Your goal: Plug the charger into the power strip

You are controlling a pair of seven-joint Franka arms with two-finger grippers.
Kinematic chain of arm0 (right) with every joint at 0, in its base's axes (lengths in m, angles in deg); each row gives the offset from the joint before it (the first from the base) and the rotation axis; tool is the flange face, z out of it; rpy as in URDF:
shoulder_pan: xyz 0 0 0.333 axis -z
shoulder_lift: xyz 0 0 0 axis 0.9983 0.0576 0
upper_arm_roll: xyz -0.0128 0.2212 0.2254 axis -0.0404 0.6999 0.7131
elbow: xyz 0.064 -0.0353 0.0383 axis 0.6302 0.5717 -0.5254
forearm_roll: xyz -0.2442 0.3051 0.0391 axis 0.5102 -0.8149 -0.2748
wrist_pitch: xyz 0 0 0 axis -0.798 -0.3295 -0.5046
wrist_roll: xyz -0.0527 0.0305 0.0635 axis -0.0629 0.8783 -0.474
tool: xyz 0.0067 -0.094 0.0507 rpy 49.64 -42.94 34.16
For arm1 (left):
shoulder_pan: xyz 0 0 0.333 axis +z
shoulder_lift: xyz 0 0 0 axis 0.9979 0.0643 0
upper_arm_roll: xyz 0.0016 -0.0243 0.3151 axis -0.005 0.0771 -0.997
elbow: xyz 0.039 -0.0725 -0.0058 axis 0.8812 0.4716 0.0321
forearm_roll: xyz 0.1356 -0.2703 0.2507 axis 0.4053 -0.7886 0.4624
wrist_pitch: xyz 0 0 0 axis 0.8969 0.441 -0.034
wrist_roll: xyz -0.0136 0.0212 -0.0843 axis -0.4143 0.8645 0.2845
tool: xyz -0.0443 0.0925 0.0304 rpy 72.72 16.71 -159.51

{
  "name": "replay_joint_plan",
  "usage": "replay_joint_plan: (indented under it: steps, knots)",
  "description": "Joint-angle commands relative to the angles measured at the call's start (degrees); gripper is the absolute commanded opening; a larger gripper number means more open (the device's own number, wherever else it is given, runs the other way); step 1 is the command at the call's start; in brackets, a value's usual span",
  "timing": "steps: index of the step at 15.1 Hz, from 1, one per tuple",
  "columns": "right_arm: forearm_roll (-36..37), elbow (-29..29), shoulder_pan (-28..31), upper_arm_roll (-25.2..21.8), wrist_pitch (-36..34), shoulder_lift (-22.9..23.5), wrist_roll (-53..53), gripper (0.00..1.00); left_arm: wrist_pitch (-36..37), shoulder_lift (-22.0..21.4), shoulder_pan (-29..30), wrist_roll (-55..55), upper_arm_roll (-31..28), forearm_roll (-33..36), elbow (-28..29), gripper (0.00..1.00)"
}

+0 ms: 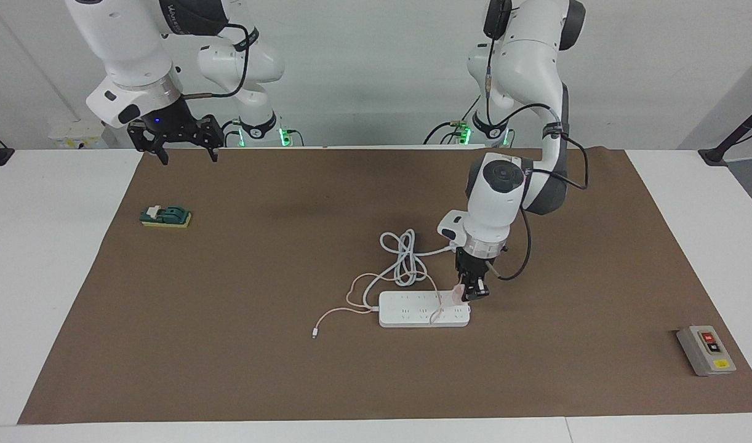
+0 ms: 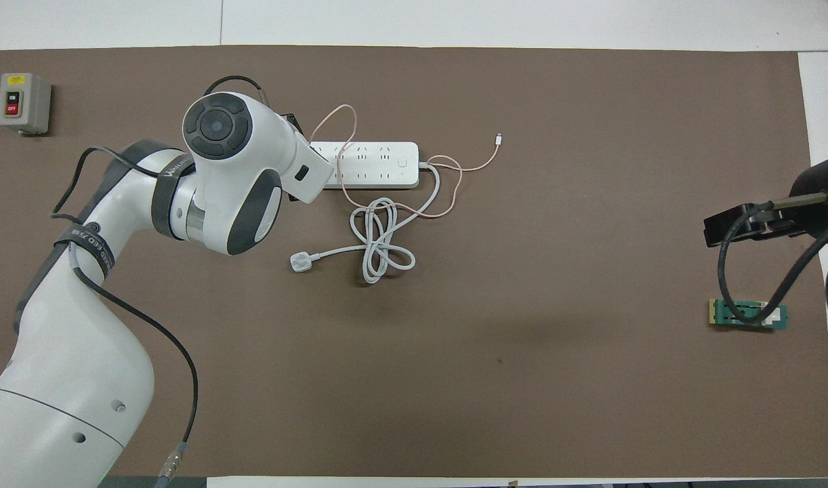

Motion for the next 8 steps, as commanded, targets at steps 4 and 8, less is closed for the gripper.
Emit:
replay_joint_plan:
  steps: [4,8]
  knots:
    - [-2.01,-0.06,0.26,0.73,-0.01,-1.32,-3.25,1.0,-1.98,-0.96,-0.81,-0.93,-0.63,0.78,2.86,0.0]
    - [-2.01,-0.06,0.7,0.73,0.17,-1.41,-3.25,1.0,0.4,-1.14,-1.34,-1.02,-0.54,0.78,2.77,0.0]
